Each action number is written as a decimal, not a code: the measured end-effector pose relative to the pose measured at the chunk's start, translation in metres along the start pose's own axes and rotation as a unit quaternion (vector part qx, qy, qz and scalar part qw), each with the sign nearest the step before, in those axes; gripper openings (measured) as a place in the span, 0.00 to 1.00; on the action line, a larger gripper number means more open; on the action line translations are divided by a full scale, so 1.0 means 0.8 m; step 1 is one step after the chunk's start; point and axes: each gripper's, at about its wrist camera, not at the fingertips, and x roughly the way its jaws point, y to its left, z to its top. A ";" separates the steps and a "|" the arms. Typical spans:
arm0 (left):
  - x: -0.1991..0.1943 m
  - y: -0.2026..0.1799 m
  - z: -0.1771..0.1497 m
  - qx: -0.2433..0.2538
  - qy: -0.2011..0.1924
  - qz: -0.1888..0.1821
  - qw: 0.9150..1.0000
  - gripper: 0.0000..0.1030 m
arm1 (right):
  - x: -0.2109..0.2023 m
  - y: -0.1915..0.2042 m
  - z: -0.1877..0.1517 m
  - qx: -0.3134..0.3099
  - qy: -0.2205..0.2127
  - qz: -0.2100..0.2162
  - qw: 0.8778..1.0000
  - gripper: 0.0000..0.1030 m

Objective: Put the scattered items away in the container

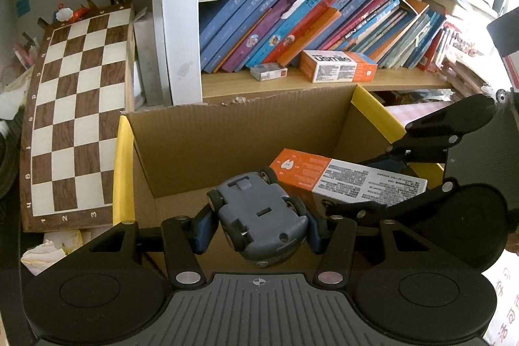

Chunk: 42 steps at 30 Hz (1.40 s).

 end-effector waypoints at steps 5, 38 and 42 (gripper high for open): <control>0.000 0.000 0.001 -0.003 0.001 -0.001 1.000 0.53 | 0.002 0.000 0.000 -0.006 0.002 0.002 1.000 0.36; -0.101 -0.030 -0.018 0.008 -0.065 0.029 0.997 0.78 | -0.106 0.011 -0.028 0.011 -0.074 -0.020 0.997 0.57; -0.117 -0.036 -0.028 0.002 -0.070 0.033 0.997 0.83 | -0.129 0.014 -0.042 0.027 -0.088 -0.025 0.995 0.63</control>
